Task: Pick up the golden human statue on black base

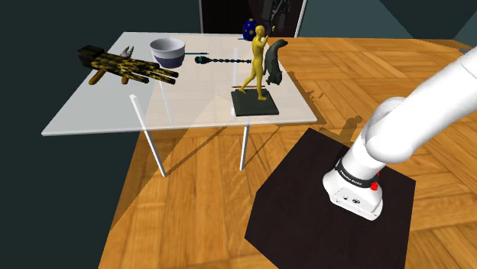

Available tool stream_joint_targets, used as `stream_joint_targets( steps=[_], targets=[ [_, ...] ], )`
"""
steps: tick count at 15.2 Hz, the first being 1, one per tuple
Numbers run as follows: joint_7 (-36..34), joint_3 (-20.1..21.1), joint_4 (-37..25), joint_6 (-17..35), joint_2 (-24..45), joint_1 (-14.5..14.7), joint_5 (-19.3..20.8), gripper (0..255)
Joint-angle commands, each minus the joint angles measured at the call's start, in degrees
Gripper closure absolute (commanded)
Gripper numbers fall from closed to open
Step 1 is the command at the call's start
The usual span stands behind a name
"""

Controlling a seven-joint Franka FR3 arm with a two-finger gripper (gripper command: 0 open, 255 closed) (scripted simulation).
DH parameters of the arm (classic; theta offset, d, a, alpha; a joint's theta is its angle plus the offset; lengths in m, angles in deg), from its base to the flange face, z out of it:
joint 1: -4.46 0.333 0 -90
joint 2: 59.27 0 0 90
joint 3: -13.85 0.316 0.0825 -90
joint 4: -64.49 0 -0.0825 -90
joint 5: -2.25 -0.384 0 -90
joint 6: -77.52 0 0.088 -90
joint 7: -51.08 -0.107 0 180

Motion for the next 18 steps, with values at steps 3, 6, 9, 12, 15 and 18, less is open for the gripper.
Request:
stream_joint_targets(
  steps=[3,6,9,12,15,18],
  targets=[
    [3.8,-0.9,-13.2,-3.7,10.9,0.1,-0.2,0],
    [4.3,-1.0,-13.0,-2.7,11.9,0.1,-0.2,0],
    [4.2,-0.9,-10.0,-0.2,11.3,0.1,-0.1,0],
    [4.1,-0.9,-7.5,1.8,10.9,0.1,-0.1,0],
    [4.1,-0.9,-7.4,1.8,10.8,0.1,-0.1,255],
    [4.1,-0.9,-7.4,1.8,10.8,0.1,-0.1,255]
  ],
)
